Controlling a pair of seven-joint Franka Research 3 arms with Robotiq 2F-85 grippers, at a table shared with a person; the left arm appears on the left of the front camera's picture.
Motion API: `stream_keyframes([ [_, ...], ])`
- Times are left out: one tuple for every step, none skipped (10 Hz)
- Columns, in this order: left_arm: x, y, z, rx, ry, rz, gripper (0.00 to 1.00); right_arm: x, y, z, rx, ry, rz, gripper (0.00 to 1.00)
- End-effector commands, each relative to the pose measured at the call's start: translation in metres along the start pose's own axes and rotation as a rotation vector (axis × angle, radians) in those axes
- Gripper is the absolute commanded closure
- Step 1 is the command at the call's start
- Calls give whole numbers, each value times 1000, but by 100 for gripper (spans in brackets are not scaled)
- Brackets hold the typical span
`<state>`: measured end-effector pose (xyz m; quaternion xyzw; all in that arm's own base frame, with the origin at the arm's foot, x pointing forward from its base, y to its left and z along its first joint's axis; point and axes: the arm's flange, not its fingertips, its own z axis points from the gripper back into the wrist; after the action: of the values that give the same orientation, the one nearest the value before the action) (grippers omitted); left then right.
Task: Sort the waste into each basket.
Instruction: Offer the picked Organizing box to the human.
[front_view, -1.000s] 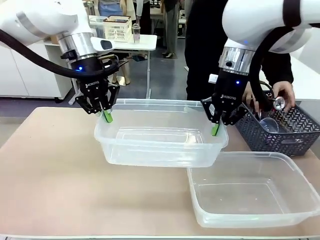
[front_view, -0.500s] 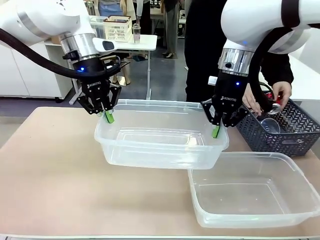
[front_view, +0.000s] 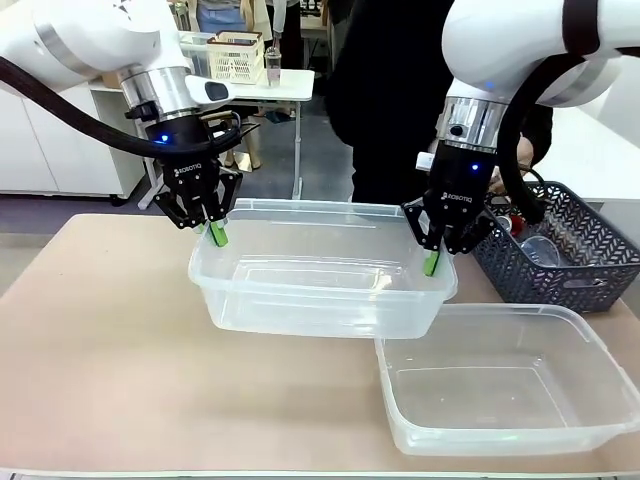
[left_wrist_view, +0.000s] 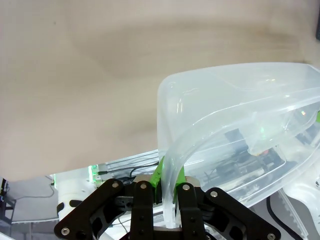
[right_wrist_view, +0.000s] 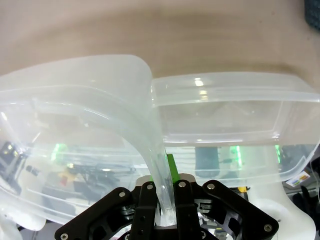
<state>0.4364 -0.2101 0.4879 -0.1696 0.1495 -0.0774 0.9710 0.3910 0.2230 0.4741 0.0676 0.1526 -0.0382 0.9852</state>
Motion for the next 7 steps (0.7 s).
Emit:
stream_keyframes([
  [-3, -1, 7, -8, -3, -17, 94, 2, -2, 1, -2, 7, -3, 95],
  [-3, -1, 7, -8, -3, -17, 94, 2, -2, 1, -2, 7, -3, 95],
  [-3, -1, 7, -8, -3, -17, 94, 2, -2, 1, -2, 7, -3, 95],
  [-3, -1, 7, -8, -3, -17, 94, 2, -2, 1, -2, 7, -3, 95],
  [-3, -1, 7, -8, -3, -17, 94, 2, -2, 1, -2, 7, -3, 95],
  [-3, -1, 7, -8, -3, -17, 94, 2, -2, 1, -2, 7, -3, 95],
  [-3, -1, 7, -8, -3, -17, 94, 2, -2, 1, -2, 7, -3, 95],
])
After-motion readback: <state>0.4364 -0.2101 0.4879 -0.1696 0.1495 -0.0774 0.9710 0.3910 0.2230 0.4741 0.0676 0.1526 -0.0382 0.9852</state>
